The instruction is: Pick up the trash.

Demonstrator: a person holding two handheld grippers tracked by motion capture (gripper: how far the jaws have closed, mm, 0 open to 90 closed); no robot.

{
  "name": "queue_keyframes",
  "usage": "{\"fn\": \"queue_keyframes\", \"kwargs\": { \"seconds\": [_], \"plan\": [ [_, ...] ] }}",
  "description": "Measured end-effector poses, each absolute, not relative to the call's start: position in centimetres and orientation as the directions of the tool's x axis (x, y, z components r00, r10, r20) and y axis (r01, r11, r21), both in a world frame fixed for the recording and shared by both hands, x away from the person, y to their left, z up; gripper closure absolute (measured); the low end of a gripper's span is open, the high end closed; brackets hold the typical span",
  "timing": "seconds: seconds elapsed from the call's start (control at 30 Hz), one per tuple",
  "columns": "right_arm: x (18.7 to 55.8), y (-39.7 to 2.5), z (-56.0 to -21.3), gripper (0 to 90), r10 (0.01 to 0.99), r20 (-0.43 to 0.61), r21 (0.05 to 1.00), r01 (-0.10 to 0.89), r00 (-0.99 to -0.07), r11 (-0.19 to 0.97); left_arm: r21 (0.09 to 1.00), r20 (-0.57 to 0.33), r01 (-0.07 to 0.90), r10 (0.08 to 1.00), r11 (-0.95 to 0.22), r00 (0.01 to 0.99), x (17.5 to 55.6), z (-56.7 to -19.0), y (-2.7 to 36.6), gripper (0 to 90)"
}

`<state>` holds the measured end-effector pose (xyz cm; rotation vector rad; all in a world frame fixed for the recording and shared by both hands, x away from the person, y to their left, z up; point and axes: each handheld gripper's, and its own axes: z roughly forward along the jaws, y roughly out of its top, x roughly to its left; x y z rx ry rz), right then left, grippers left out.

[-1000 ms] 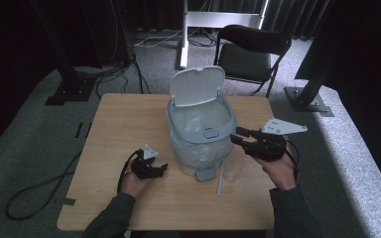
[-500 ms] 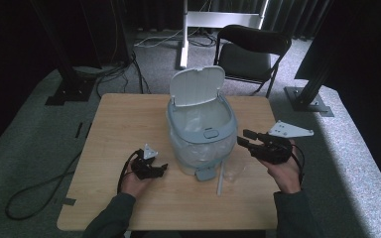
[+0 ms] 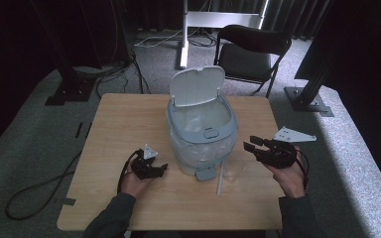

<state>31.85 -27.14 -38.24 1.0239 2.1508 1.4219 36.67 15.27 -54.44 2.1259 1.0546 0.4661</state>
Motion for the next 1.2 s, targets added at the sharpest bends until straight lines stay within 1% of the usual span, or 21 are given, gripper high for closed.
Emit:
{"fn": "queue_keyframes", "kwargs": {
  "seconds": [0.27, 0.57, 0.67, 1.2],
  "plan": [
    [32.5, -27.3, -40.0, 58.3, 0.753, 0.077, 0.864, 0.421, -0.653, 0.277, 0.729, 0.008, 0.543, 0.798, -0.417, 0.602, 36.7, -54.4, 15.3, 30.2],
    [33.2, -27.6, -42.1, 58.3, 0.762, 0.099, 0.832, 0.473, -0.640, 0.290, 0.730, 0.007, 0.543, 0.799, -0.414, 0.601, 36.7, -54.4, 15.3, 30.2],
    [33.5, -27.6, -43.2, 58.2, 0.762, 0.105, 0.812, 0.498, -0.639, 0.305, 0.729, 0.009, 0.543, 0.798, -0.418, 0.602, 36.7, -54.4, 15.3, 30.2],
    [34.3, -27.4, -46.2, 57.0, 0.748, 0.148, 0.745, 0.570, -0.647, 0.346, 0.727, 0.009, 0.543, 0.797, -0.420, 0.603, 36.7, -54.4, 15.3, 30.2]
  ]
}}
